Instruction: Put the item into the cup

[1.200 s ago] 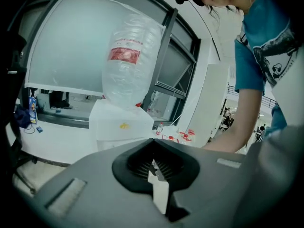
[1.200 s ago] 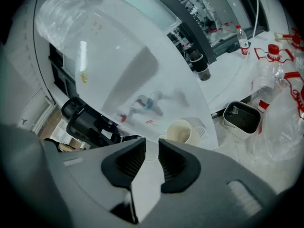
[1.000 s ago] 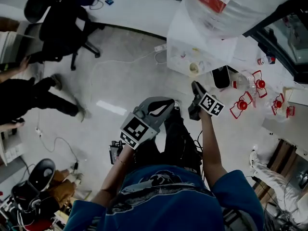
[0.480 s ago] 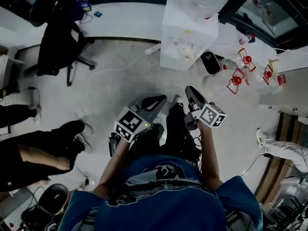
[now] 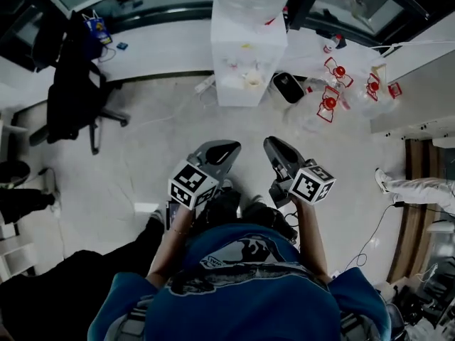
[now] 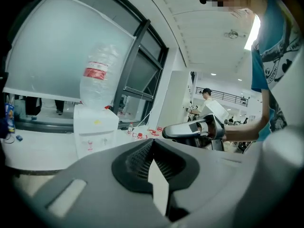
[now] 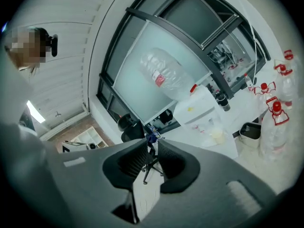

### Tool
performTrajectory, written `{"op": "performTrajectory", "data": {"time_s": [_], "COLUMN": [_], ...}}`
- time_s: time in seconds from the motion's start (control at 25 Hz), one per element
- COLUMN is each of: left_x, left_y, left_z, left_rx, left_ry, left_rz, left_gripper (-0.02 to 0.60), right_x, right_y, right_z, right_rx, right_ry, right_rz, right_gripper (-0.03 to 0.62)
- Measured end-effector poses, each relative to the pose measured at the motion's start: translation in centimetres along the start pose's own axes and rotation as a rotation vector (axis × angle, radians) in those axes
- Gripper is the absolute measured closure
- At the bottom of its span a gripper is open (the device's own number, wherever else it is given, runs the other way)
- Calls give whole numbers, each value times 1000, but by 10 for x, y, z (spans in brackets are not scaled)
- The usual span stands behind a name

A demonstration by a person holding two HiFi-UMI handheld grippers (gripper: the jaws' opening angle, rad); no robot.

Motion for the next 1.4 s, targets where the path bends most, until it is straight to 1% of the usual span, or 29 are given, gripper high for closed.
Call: {"op": "performTrajectory", "data": {"time_s": [0.16, 0.36, 0.52, 0.8, 0.84, 1.04, 1.2, 1.4], "left_x": [-16, -49, -84, -147, -155, -188, -203, -218], "left_y": [-7, -14, -15, -15, -15, -12, -10, -12], "left_z": [3, 0, -6, -19, -21, -30, -31, -30], "left_rx": [1, 0, 5, 0, -1, 4, -5, -21], "left_ry": [-10, -22, -27, -37, -39, -54, -67, -79], "left_rz": [-22, -15, 5, 52, 57, 69, 78, 66], "left_gripper": [572, 572, 572, 571, 572, 571, 572, 571], "right_x": [14, 19, 22, 27, 27, 31, 35, 35], "right_y": [22, 58, 89, 142, 148, 174, 186, 197], "right_z": [3, 1, 0, 4, 4, 2, 4, 5], "right_rx": [25, 69, 86, 58, 53, 59, 54, 54], "right_ry": [92, 178, 215, 306, 322, 388, 410, 412], "right_rz": [-3, -2, 31, 87, 97, 142, 157, 156], "right_gripper": [531, 551, 580, 582, 592, 592, 592, 592]}}
Point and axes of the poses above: the fingertips, and each gripper's own axes: y backward along the fingers, x to its left, z out of its top, the point moved 7 cm from there along y, backward along the fingers, and after that the axes turned 11 degrees about -x, right-handed, at the moved point
